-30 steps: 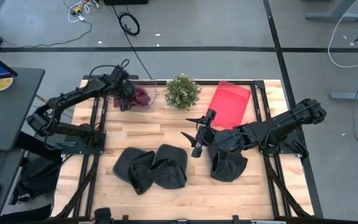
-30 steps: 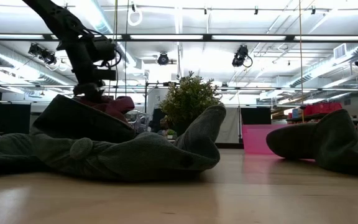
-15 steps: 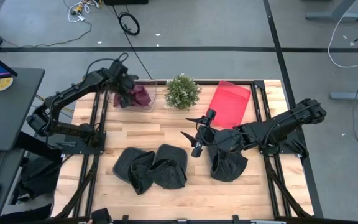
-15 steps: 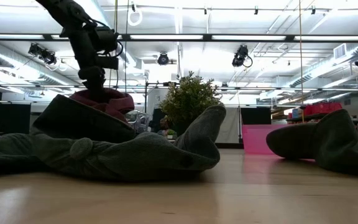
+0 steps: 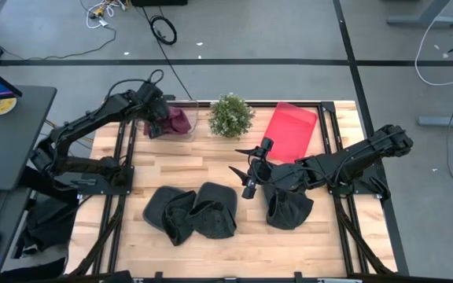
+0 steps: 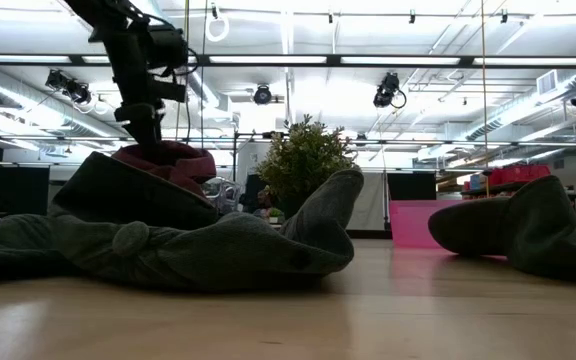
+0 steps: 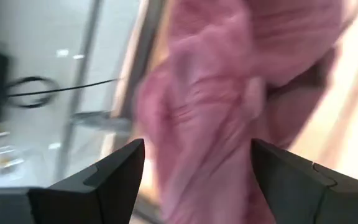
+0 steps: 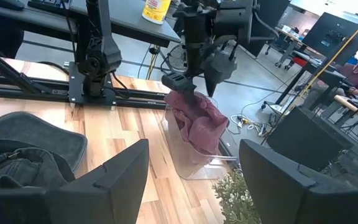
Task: Pick & Place hat
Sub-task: Put the right black cap into the red bin
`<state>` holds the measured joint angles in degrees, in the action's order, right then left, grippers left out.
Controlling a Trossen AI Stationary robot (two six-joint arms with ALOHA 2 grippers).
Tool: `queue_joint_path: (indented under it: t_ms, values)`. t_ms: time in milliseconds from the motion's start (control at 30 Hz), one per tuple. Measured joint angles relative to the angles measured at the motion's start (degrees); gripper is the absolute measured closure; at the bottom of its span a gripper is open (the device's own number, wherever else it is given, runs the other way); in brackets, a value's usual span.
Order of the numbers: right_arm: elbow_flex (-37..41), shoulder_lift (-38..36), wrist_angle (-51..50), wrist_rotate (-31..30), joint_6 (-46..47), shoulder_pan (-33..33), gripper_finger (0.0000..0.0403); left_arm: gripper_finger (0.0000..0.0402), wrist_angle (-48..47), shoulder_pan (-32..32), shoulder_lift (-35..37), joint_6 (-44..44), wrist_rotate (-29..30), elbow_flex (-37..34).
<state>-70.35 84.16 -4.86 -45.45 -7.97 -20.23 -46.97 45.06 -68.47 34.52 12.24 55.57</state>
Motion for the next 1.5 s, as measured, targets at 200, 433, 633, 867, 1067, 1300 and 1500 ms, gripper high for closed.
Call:
queue_joint_path:
  t_ms: [200, 433, 633, 867, 1067, 1300, 1500]
  values:
    - [0.0, 0.0, 0.0, 0.0, 0.0, 0.0, 0.015, 0.0106, -0.43, -3.66, 5.37, -1.21, 4.75, 0.0]
    - [0.0, 0.0, 0.0, 0.0, -1.07, 0.0, 0.015, 0.0106, -3.51, -13.55, 12.42, -8.16, -3.04, 0.0]
    - [0.0, 0.0, -3.96, 0.02, 1.96, 0.0, 0.0149, 0.0106, -2.21, -25.68, 14.69, -20.81, -12.98, 0.0]
    - [0.0, 0.02, -13.96, 0.07, 11.83, 0.0, 0.015, 0.0106, 4.61, -43.86, 11.49, -30.1, -13.48, 0.0]
    - [0.0, 0.02, -28.45, 5.76, 28.37, -0.09, 0.015, 0.0106, 10.48, -56.59, 6.43, -37.46, -10.47, 0.0]
    - [0.02, 1.63, -40.18, 15.75, 49.66, -0.11, 0.015, 0.0106, 11.6, -64.26, -0.08, -39.86, -5.85, 0.0]
    - [0.02, 7.58, -46.67, 18.99, 60.17, -0.07, 0.0156, 0.0106, 10.66, -65.59, -3.61, -39.84, -5.83, -0.04]
